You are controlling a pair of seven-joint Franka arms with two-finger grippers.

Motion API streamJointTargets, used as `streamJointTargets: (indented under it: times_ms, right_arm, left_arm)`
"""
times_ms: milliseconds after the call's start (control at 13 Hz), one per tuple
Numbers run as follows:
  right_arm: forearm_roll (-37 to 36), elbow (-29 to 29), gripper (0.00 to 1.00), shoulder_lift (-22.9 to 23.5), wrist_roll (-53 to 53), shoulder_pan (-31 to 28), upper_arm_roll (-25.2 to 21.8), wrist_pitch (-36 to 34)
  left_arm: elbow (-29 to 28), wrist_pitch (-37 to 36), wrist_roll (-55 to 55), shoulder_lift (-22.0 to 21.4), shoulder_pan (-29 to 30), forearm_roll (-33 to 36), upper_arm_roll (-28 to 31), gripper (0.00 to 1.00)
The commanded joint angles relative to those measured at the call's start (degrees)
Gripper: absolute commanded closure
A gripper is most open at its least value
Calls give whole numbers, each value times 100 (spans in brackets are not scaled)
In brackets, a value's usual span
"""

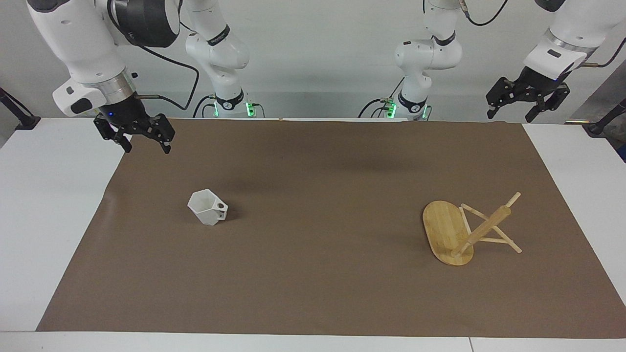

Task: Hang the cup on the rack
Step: 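Reach the right gripper down to the white faceted cup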

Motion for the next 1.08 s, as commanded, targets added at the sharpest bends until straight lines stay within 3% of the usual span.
streamJointTargets:
  times_ms: [0,154,463,1004]
  right_arm:
    - [140,-229,0,-145,-223,-93,23,223]
    - [140,-492,0,-241,-223,-67,23,478]
    - [140,-1651,0,-374,-232,-14,41,1619]
    - [140,-2803,0,364,-442,74,41,3527]
  left_arm:
    - [-234,105,33,-187,8,22,19,0]
    - [-234,105,33,-187,8,22,19,0]
    - [-234,105,42,-178,8,22,19,0]
    - [-234,105,33,-187,8,22,19,0]
